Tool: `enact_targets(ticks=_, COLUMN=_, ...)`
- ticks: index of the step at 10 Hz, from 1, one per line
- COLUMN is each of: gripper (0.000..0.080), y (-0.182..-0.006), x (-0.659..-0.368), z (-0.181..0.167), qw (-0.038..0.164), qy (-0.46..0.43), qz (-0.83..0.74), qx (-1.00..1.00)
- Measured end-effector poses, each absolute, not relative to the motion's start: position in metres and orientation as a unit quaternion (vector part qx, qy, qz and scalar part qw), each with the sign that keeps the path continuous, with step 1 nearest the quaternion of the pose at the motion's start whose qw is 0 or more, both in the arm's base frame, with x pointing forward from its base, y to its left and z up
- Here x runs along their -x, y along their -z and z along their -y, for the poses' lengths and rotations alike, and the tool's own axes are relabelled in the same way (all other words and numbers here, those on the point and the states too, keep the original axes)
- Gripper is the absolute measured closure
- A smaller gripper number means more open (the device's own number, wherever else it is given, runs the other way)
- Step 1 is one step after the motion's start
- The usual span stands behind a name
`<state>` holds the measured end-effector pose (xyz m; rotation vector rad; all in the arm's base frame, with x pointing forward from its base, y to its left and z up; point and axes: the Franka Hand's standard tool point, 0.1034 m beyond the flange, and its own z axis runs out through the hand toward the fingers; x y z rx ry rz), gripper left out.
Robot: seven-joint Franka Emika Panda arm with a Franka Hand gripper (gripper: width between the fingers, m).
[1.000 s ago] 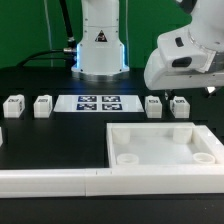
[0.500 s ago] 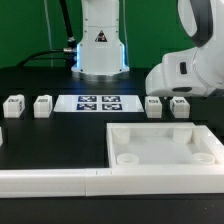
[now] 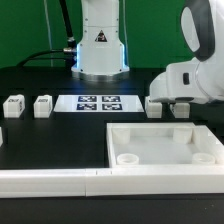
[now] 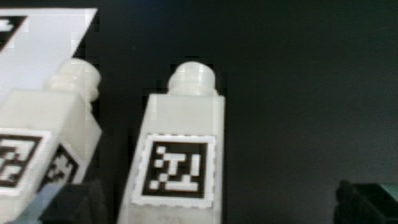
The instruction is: Assemble square table
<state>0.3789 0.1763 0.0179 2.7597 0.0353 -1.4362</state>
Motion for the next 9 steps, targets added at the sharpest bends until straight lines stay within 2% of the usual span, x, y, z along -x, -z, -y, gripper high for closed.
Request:
enact_targets(ticks=2, gripper=0.015, y=-0.0107, x=-0.3731, z=-0.1748, qw=0.014, qy=0.459, qz=-0.011, qx=-0.888)
enact_targets(ticks=5, gripper=0.015, y=-0.0093, x=-0.3695, z=-0.1743, qw=0.014, qy=0.461, qz=-0.015, qx=-0.887)
enact_targets(ticks=7, gripper=0.0414, y=-0.0093, x=-0.3695, z=-0.1743, qw=0.014, qy=0.461, qz=-0.015, qx=-0.887)
enact_targets(ticks=8, gripper=0.0414, y=-0.0094, x=-0.3694, z=-0.1743, qw=0.014, qy=0.462, qz=-0.015, qx=-0.887)
enact_targets(ticks=9, gripper=0.0511, y=-0.0094, x=-0.3694, z=-0.1743, qw=0.014, qy=0.462, qz=-0.015, qx=-0.887)
